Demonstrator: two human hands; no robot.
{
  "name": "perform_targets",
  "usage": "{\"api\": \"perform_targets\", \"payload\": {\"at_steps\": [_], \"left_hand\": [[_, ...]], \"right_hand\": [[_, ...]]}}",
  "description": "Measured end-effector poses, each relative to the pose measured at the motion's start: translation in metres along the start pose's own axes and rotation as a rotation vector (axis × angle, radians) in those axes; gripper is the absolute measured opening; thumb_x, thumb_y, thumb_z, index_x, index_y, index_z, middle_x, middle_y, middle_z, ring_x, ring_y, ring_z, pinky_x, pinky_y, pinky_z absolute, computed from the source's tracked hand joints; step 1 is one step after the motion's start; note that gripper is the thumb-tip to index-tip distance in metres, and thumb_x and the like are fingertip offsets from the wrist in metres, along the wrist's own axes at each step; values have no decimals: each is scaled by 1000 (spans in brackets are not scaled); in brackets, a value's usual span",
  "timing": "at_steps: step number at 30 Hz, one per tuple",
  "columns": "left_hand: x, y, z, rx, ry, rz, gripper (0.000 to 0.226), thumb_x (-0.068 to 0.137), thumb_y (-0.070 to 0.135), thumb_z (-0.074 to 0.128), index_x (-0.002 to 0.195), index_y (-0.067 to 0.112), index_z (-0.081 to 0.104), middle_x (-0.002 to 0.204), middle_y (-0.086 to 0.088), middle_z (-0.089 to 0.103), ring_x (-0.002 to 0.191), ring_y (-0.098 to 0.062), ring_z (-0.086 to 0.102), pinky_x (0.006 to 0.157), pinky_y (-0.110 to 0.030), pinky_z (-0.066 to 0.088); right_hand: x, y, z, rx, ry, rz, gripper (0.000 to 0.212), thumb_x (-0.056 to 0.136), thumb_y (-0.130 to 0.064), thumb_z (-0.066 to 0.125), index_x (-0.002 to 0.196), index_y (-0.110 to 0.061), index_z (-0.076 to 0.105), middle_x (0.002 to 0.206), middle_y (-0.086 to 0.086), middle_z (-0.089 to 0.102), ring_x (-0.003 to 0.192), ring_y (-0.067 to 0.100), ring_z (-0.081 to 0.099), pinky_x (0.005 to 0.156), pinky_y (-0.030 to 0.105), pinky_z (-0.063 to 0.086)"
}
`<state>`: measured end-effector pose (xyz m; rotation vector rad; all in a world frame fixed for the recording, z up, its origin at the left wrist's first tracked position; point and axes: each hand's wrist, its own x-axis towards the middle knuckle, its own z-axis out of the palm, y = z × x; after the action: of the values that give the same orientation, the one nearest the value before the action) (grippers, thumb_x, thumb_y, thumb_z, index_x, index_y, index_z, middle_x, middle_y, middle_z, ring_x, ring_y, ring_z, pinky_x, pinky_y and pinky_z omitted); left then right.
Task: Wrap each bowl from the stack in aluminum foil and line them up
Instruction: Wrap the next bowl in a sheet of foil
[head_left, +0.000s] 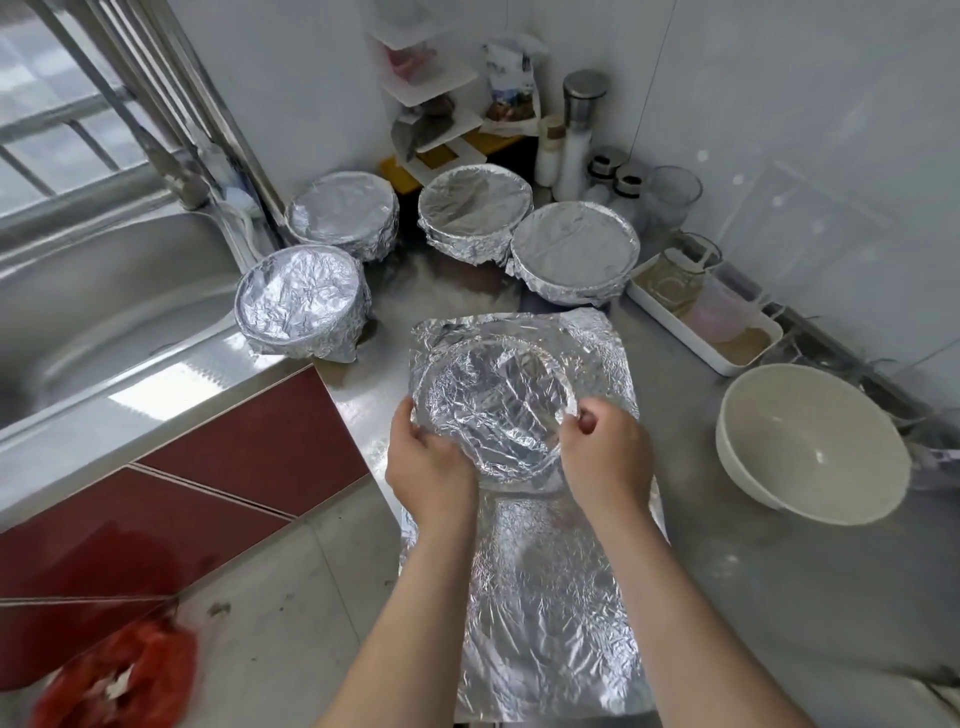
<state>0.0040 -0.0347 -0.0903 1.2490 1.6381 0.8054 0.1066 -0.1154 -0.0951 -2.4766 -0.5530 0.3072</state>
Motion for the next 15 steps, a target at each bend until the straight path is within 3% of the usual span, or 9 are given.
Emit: {"api": "perform_targets", "payload": {"at_steps": [2, 3, 5, 7, 11, 13, 15], "left_hand": [[-10, 2, -9, -17, -3, 30, 32, 101, 15, 43, 129, 28, 52, 83, 15, 57, 75, -10, 59, 72, -30, 44], [-17, 4, -14, -24, -17, 42, 28, 101, 18, 45, 124, 33, 49, 85, 17, 56, 72, -4, 58, 70, -29, 43], [-29, 0, -23, -56, -66, 46, 31, 101, 23, 48, 127, 38, 44, 92, 14, 56, 71, -9, 60, 67, -35, 48], [-40, -8, -29, -18, -128, 52, 36, 99, 20, 48, 128, 39, 40, 98, 6, 58, 70, -18, 60, 67, -43, 50], [-63, -30, -27, 181, -337, 72, 48, 96, 18, 46, 136, 36, 28, 105, -16, 62, 61, -15, 48, 58, -34, 38], [-68, -34, -26, 327, -426, 97, 44, 99, 25, 42, 139, 31, 24, 93, -13, 65, 58, -15, 49, 55, -33, 36], [-67, -31, -29, 482, -471, 167, 38, 102, 31, 37, 138, 29, 25, 76, -5, 65, 56, -16, 52, 52, -32, 34]], "right_hand": [[6, -5, -7, 38, 19, -51, 10, 94, -16, 54, 85, -21, 58, 84, 0, 60, 68, 10, 53, 52, 17, 36], [10, -7, -10, 64, 23, -78, 13, 94, -13, 54, 98, -18, 66, 92, 1, 65, 78, 14, 61, 60, 21, 47], [24, -8, -14, 83, -13, -137, 20, 93, -9, 54, 107, -12, 68, 96, 3, 69, 85, 20, 66, 69, 33, 56], [38, -11, -16, 97, -69, -194, 25, 92, -6, 54, 111, -11, 69, 99, 6, 71, 86, 22, 67, 74, 40, 58], [56, -19, -5, 66, -158, -284, 28, 96, -9, 51, 116, -16, 69, 114, 5, 68, 99, 23, 63, 87, 44, 54], [60, -18, 6, 82, -172, -287, 26, 96, -12, 53, 114, -21, 69, 113, 3, 67, 97, 22, 62, 86, 45, 52], [62, -13, 12, 91, -131, -267, 28, 95, -14, 55, 119, -22, 66, 120, 1, 64, 109, 24, 59, 94, 42, 47]]}}
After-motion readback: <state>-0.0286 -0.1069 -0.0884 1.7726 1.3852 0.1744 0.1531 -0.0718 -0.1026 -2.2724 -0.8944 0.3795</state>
